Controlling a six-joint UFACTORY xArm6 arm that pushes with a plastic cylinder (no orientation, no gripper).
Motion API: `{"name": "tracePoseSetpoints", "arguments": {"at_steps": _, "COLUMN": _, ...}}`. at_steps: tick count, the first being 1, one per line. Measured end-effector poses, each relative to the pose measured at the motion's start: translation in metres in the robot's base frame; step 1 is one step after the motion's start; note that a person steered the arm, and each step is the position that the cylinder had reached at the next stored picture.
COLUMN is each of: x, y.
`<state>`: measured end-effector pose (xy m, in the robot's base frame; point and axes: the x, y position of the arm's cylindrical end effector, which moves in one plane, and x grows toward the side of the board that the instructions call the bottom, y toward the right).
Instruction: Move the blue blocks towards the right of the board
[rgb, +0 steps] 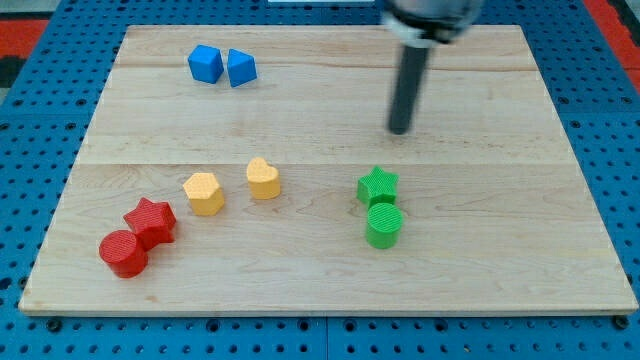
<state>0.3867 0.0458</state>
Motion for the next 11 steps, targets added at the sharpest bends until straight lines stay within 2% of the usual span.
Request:
{"name": "tracePoseSetpoints", "arguments": {"at_steps": 1, "x": 0.002, "y": -0.121}}
{"name": "tracePoseSetpoints", "arguments": {"at_steps": 2, "x": -0.023, "y": -0.215}}
{"name": "tracePoseSetpoints", "arguments": {"at_steps": 3, "x": -0.081, "y": -0.218}}
{"name": "tracePoseSetpoints", "arguments": {"at_steps": 4, "x": -0.102, "y": -0.263}}
{"name": "tracePoseSetpoints", "arguments": {"at_steps": 5, "x": -0.141, "y": -0.254}}
{"name": "tracePoseSetpoints", "arguments": {"at_steps": 7, "x": -0.100, "y": -0.179}}
{"name": "tracePoseSetpoints", "arguments": {"at_steps": 8, "x": -0.089, "y": -0.113}}
{"name": "tracePoseSetpoints", "arguments": {"at_steps": 10, "x": -0.127, "y": -0.018}}
{"name": "tracePoseSetpoints", "arguments": {"at_steps": 11, "x": -0.121, "y": 0.038}}
